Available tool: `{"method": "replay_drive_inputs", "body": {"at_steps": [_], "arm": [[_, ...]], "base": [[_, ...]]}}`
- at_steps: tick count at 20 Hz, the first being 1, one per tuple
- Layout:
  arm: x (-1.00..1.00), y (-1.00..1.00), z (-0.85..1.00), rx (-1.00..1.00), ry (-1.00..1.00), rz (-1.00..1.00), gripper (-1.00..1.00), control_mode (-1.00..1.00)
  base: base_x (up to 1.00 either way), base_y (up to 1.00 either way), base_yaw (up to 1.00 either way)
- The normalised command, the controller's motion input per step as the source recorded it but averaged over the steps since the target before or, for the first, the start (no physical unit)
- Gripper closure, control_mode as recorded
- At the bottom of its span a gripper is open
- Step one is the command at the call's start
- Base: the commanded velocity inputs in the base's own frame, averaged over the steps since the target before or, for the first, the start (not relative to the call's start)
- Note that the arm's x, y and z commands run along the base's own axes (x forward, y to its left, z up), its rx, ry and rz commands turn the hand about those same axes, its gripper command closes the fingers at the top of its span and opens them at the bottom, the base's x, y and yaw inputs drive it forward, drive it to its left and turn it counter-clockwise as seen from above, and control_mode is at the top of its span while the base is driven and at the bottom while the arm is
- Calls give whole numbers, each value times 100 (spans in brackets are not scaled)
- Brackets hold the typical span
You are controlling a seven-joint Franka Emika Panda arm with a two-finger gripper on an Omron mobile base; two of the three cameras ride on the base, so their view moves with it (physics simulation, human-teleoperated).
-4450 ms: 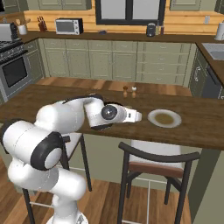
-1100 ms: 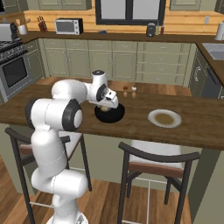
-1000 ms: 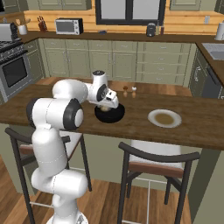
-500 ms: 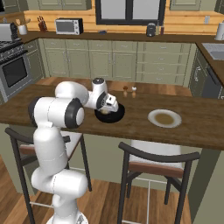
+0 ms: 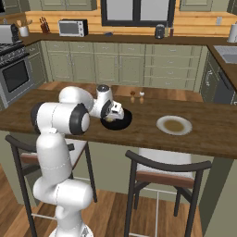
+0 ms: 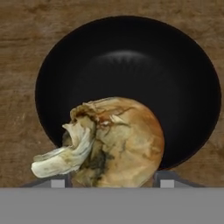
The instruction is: Pick the chicken drumstick and onion from their plates and place them in the bowl. Then put the bowl in the fridge.
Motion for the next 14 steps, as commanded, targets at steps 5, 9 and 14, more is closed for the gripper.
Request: {"method": "replay_drive_inputs", "body": {"at_steps": [5,9,14], "arm": [[9,0,-2,-1,0,7,-100,-100],[0,0,0,0,0,7,-100,-100],[0,0,19,-1,0,6,-100,-100]], "base": [[0,0,0],[0,0,0],[0,0,0]]}}
